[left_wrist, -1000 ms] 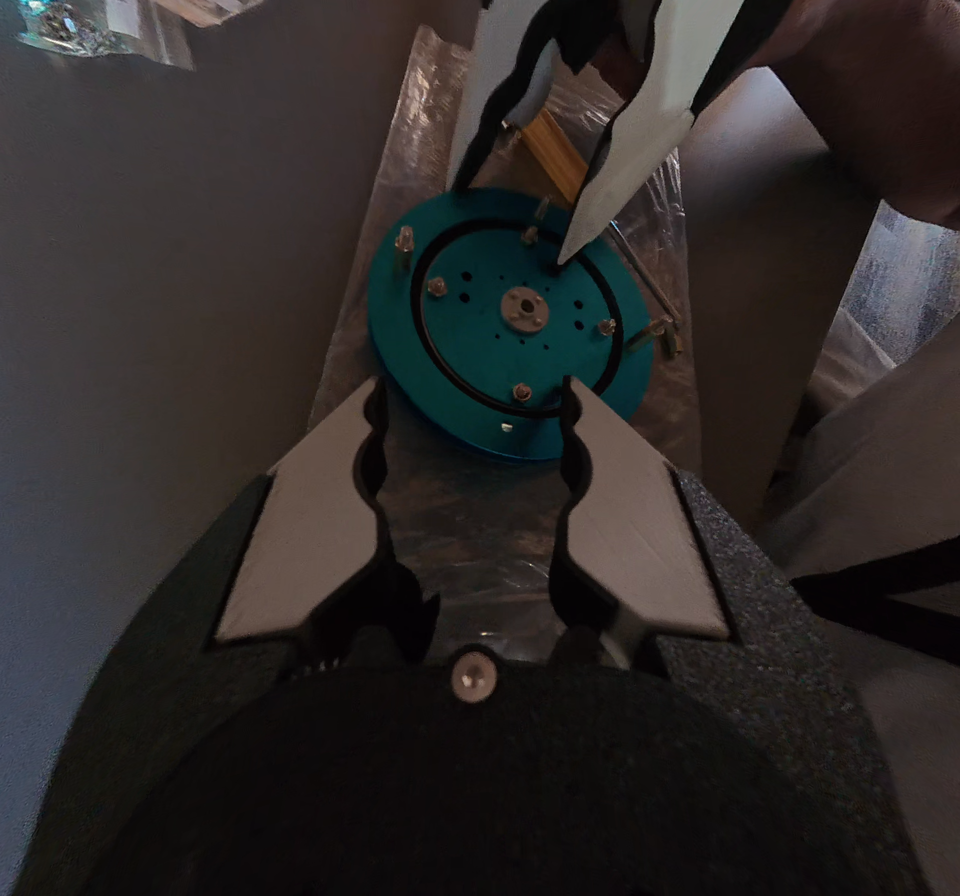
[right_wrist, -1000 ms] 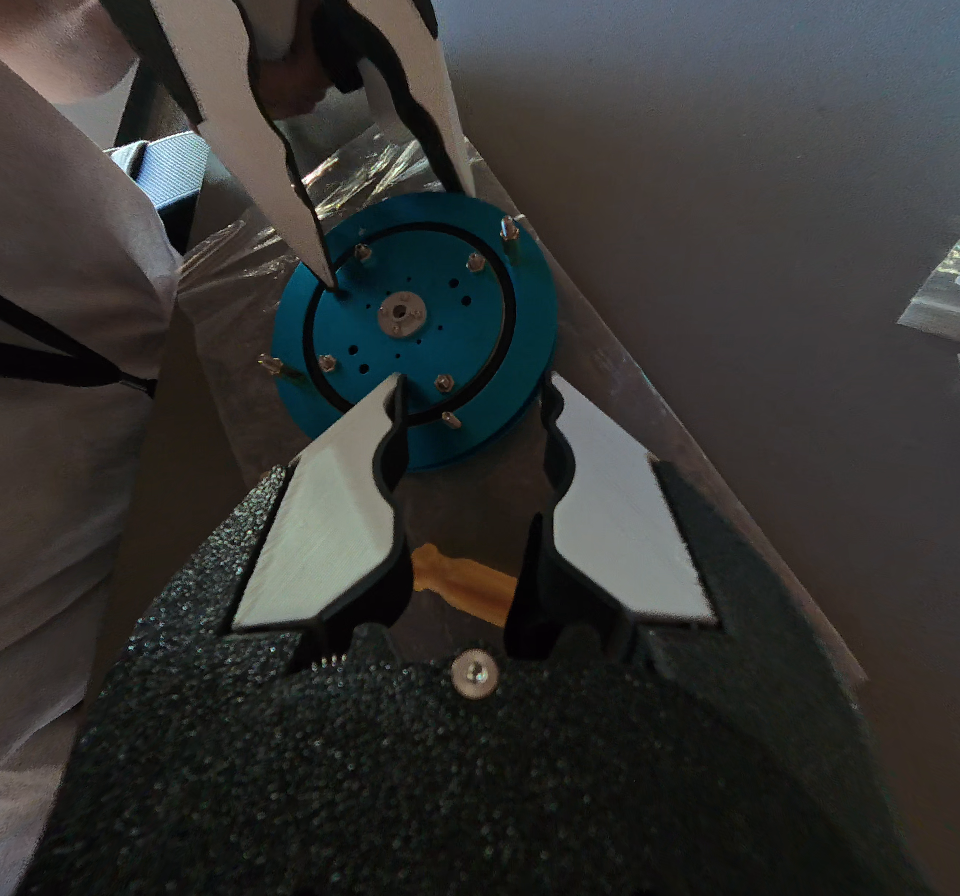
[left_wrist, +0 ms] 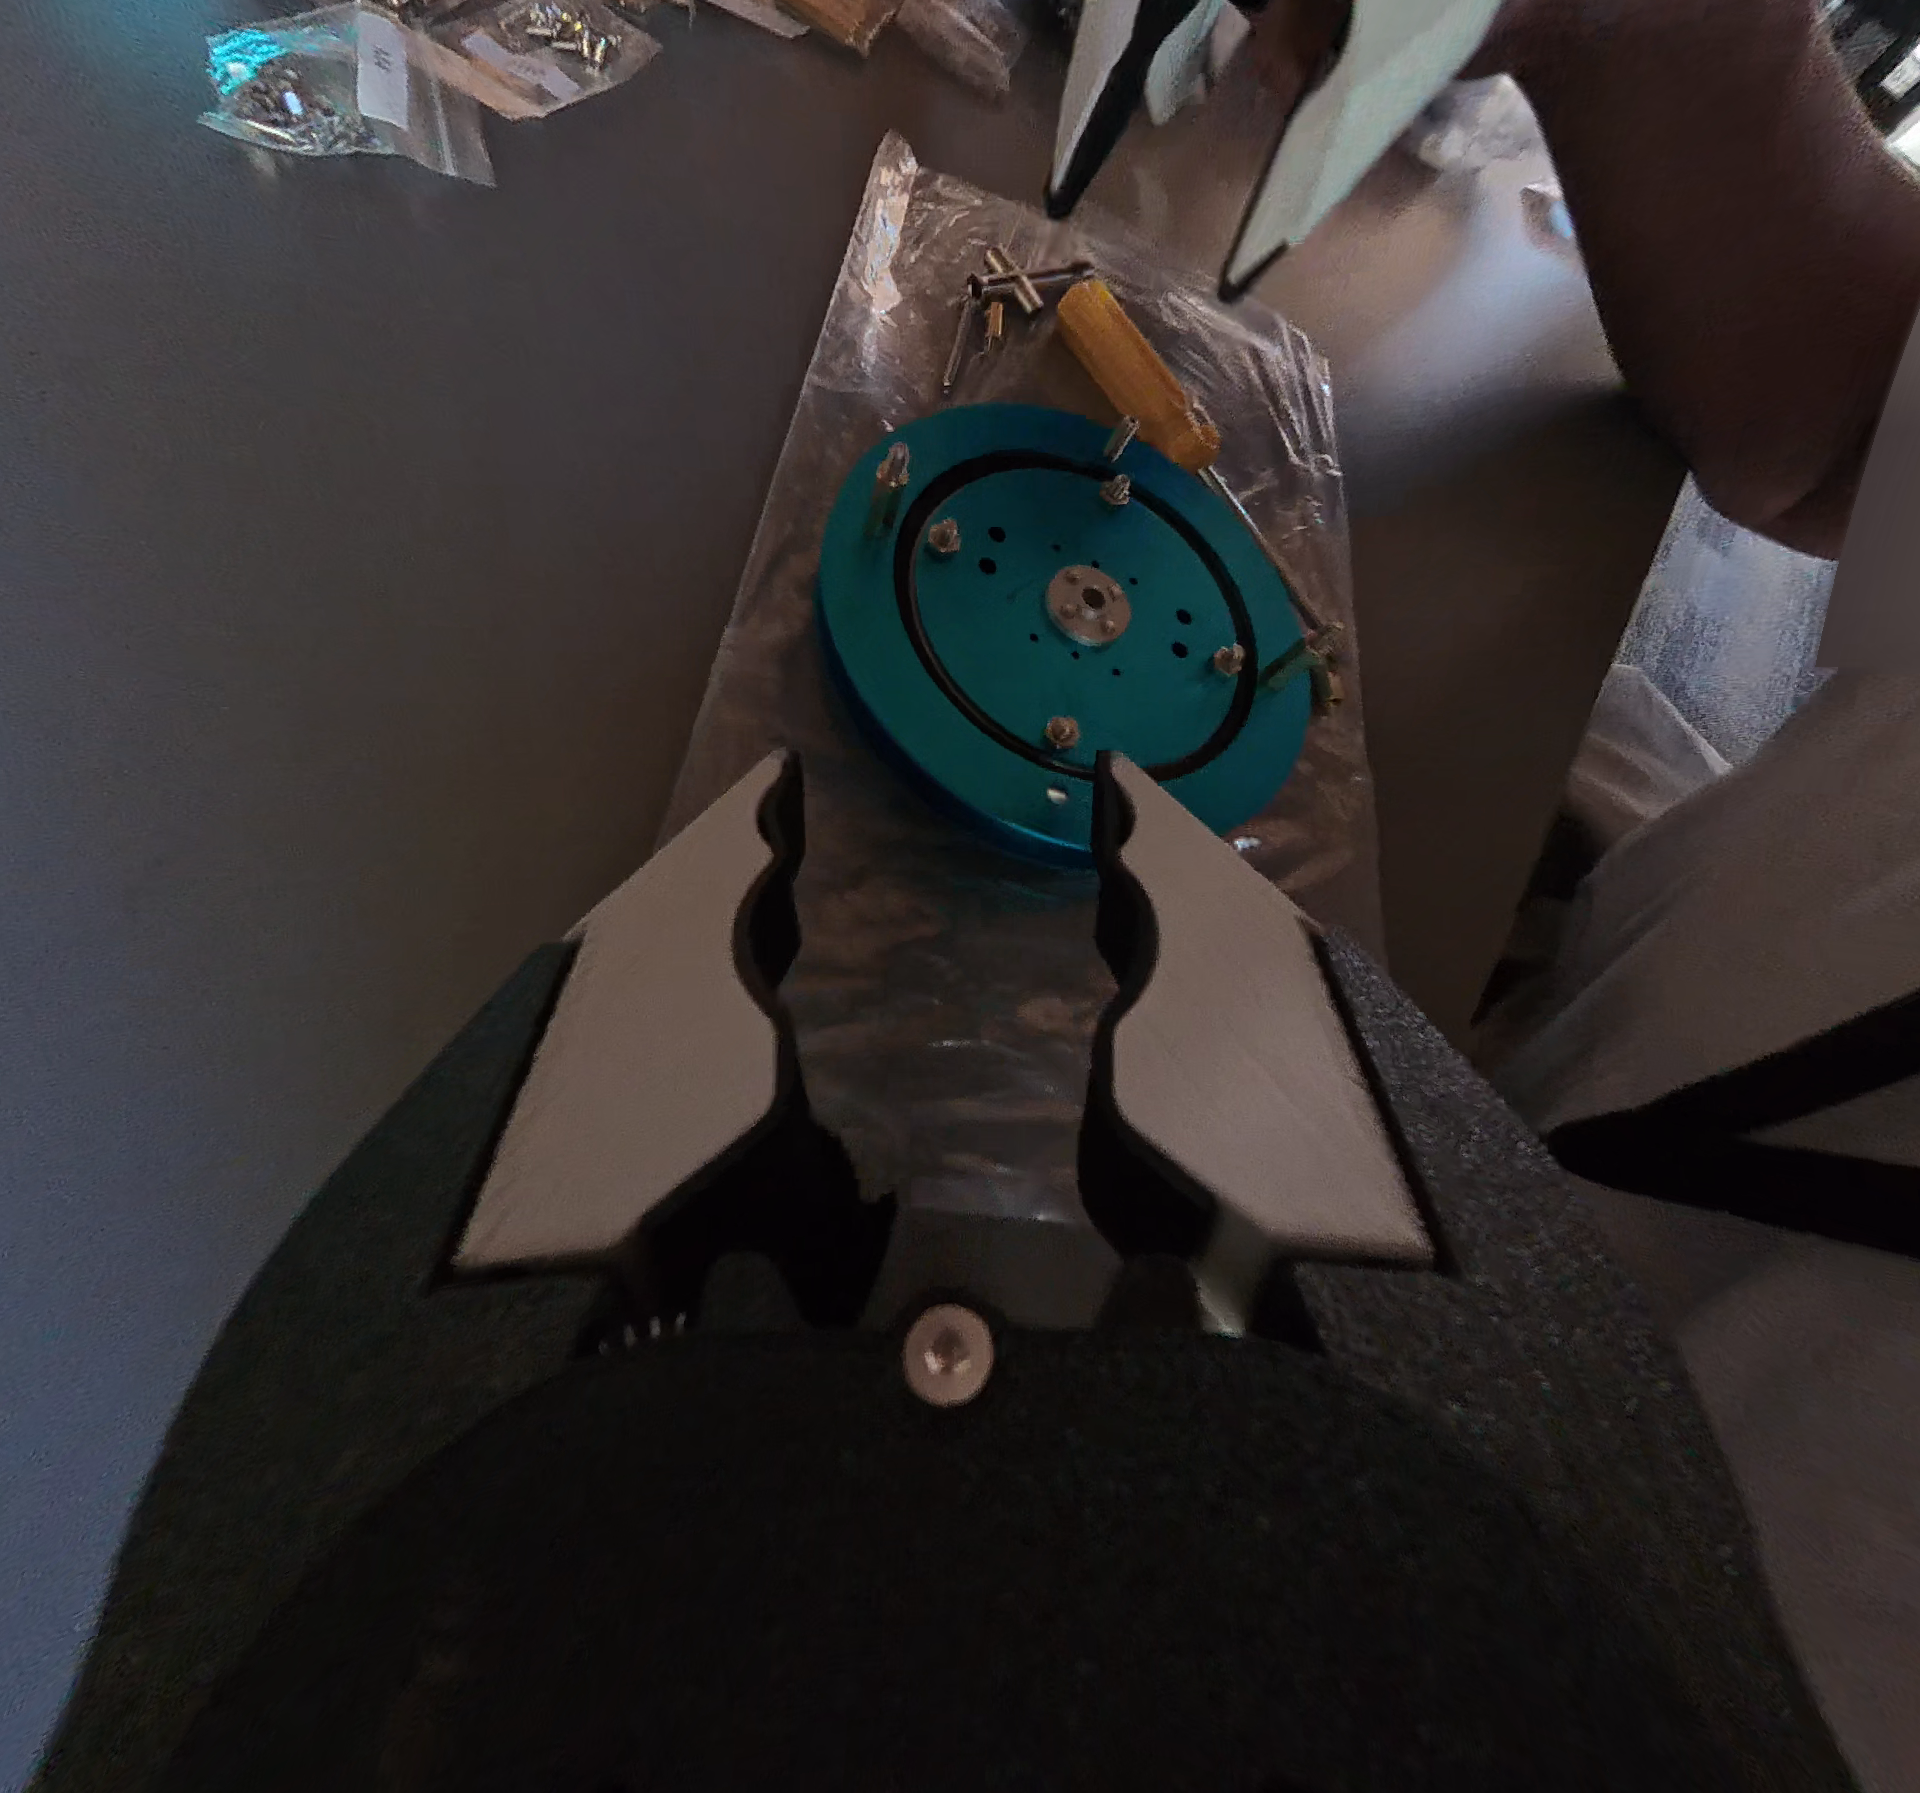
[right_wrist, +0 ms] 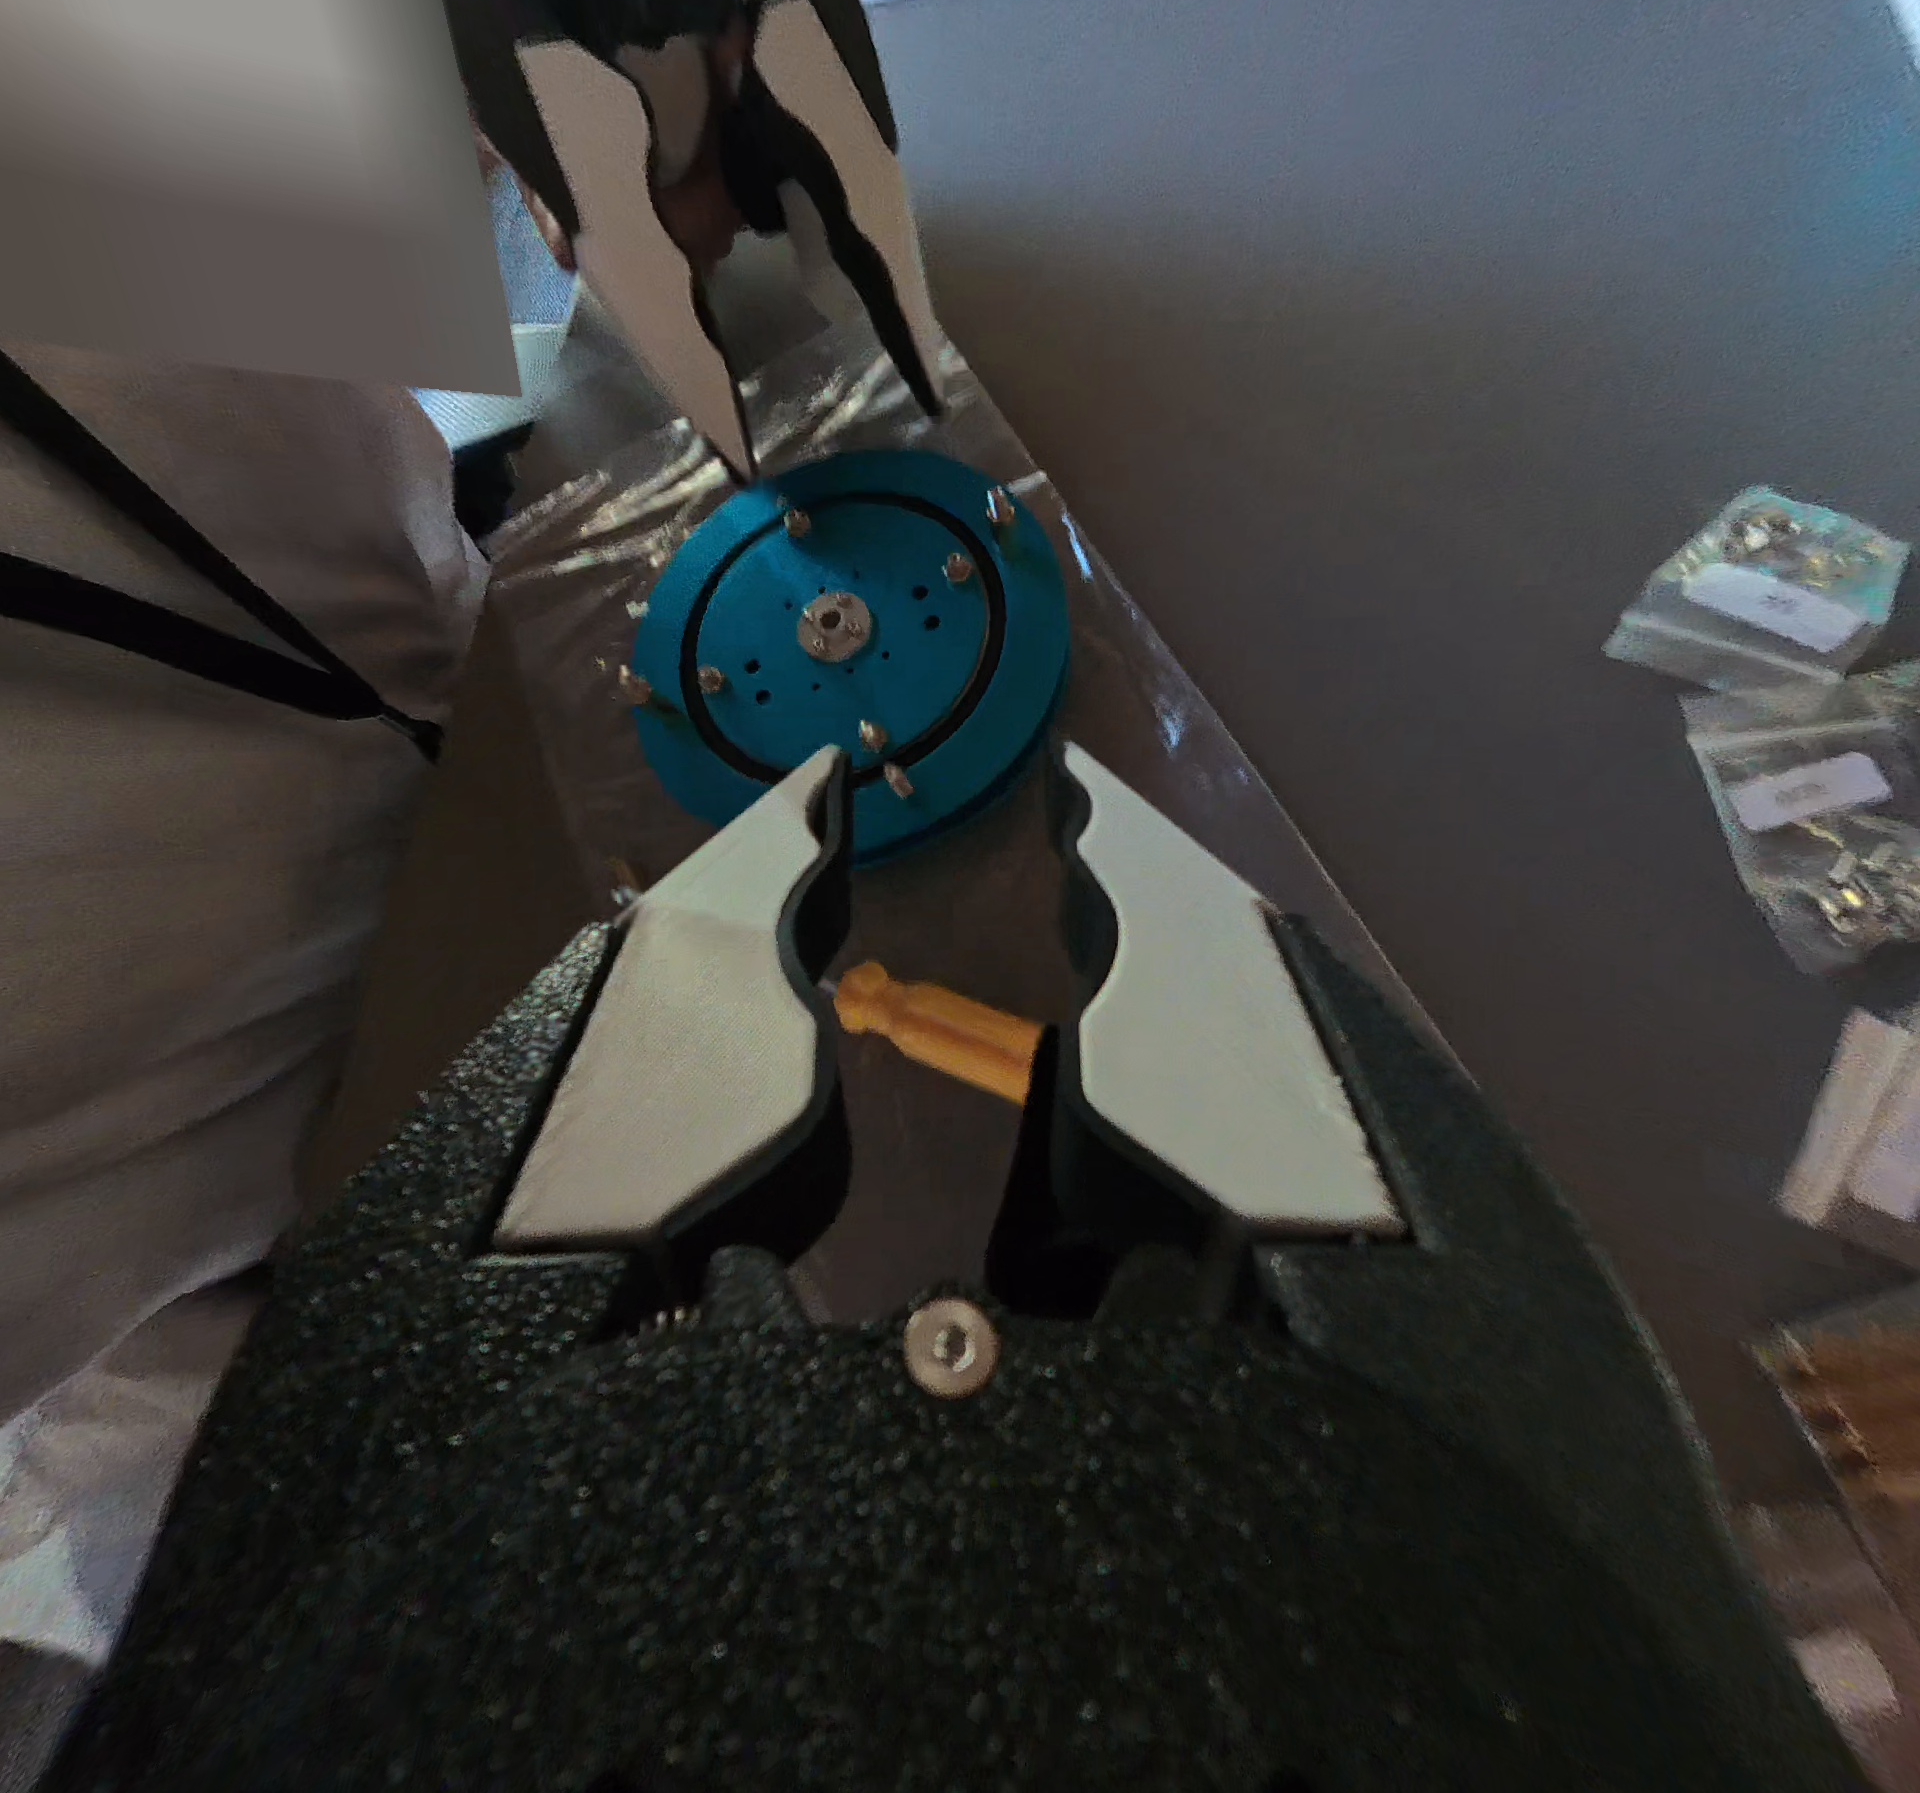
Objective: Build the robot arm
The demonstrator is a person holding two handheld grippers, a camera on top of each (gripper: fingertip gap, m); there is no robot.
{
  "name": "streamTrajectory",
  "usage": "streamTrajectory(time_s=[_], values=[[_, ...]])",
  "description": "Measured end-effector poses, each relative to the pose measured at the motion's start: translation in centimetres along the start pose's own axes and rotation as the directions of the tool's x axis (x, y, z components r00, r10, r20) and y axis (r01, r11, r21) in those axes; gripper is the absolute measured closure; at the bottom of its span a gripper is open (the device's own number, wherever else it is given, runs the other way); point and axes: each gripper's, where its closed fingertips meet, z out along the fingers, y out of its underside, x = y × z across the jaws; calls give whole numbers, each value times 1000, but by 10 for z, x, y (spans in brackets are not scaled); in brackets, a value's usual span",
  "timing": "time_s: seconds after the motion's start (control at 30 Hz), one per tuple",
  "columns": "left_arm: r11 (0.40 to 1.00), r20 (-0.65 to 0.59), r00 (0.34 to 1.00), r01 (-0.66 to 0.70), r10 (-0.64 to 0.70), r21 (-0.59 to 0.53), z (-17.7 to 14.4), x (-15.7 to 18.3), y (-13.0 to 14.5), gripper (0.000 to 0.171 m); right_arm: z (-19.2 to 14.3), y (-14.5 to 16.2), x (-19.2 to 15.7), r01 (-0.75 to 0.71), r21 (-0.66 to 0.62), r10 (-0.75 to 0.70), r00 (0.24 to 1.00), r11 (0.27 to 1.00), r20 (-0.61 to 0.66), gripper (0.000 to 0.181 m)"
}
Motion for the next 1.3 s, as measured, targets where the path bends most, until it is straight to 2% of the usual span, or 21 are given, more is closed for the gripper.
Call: streamTrajectory(time_s=[0.13, 0.2, 0.4, 0.47, 0.6, 0.67, 0.77, 0.8, 0.93, 1.07, 1.2, 1.3], values=[[997, 70, 995, -70, 68, 17, -16, -6, 6, 123, -23, 33, 12, 1, -165, -12, 998, 986, -67, 156], [995, 122, 988, -99, 95, 27, -21, -10, 6, 125, -32, 43, 25, -17, -184, -6, 993, 983, -122, 159], [992, 177, 982, -83, 65, 95, -27, -7, -1, 126, -28, 60, 49, -61, -179, 35, 989, 982, -145, 159], [990, 190, 980, -79, 56, 116, -29, -6, -3, 126, -26, 61, 52, -72, -162, 49, 989, 984, -140, 159], [987, 221, 974, -84, 52, 139, -34, -5, -5, 126, -10, 40, 52, -11, -84, -2, 988, 996, -155, 160], [983, 221, 974, -91, 55, 159, -36, -1, -9, 126, 2, 45, 48, -6, -147, -15, 990, 989, -144, 160], [976, 222, 971, -127, 87, 175, -37, 6, -17, 127, 18, 41, 41, -14, -149, -3, 994, 989, -110, 161], [975, 233, 967, -146, 105, 168, -38, 8, -20, 127, 22, 44, 44, -10, -182, -16, 991, 983, -136, 162], [972, 251, 952, -209, 176, 111, -38, 17, -28, 127, 25, 49, 46, 42, -265, -91, 980, 963, -175, 177], [970, 277, 943, -220, 185, 101, -42, 15, -29, 128, 25, 49, 46, 71, -286, -132, 971, 956, -200, 179], [970, 199, 969, -179, 146, 162, -38, 25, -30, 129, 19, 27, 38, 66, -164, -97, 977, 984, -188, 179], [965, 163, 975, -179, 149, 193, -26, 33, -28, 129, 13, -17, 19, 55, 38, -49, 988, 998, -143, 179]])
